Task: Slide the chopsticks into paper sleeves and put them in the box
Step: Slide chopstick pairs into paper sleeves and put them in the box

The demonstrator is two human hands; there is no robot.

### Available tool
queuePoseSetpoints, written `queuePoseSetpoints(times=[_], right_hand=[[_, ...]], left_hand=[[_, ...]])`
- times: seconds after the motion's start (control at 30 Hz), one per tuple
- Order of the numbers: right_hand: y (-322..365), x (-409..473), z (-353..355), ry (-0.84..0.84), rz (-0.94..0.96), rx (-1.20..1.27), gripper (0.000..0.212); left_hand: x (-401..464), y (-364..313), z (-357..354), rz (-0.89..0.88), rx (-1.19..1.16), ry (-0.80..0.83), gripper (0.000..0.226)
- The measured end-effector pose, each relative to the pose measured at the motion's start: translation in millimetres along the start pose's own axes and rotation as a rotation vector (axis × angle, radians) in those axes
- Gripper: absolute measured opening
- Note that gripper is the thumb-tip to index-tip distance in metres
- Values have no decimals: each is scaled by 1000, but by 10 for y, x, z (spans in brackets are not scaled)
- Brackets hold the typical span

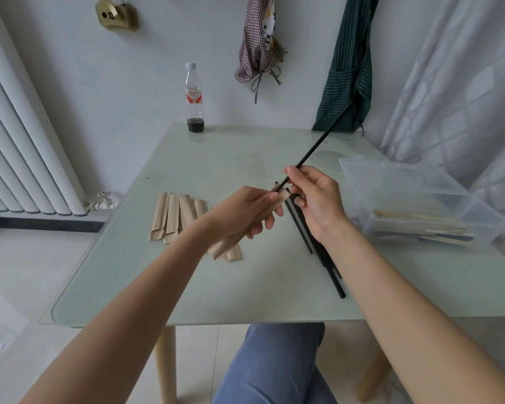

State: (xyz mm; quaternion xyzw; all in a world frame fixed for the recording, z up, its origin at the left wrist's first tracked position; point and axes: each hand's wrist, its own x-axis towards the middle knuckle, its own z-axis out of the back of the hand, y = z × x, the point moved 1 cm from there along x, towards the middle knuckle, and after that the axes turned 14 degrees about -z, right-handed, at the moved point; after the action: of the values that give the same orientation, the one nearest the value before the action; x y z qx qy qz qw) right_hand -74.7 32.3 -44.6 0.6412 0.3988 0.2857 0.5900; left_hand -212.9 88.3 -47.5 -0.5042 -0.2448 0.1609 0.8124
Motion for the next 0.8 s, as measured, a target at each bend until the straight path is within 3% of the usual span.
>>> queuePoseSetpoints(times=[0.13,0.33,0.5,0.67,0.8], right_hand=[[-73,-41,-25,30,-21,-81,10],[74,-43,87,3,-43,82,9],[-60,-85,17,73,-94,-10,13],[-22,-98,91,11,-91,220,11],[-63,-104,57,22,-113,164,9]], left_hand=[[3,-38,-31,-1,23,-27,36],[3,-97,-43,25,47,-26,37],[21,-139,-72,39,74,-25,36],[28,-167,-32,62,143,-2,37],[28,-170,-37,76,160,6,37]])
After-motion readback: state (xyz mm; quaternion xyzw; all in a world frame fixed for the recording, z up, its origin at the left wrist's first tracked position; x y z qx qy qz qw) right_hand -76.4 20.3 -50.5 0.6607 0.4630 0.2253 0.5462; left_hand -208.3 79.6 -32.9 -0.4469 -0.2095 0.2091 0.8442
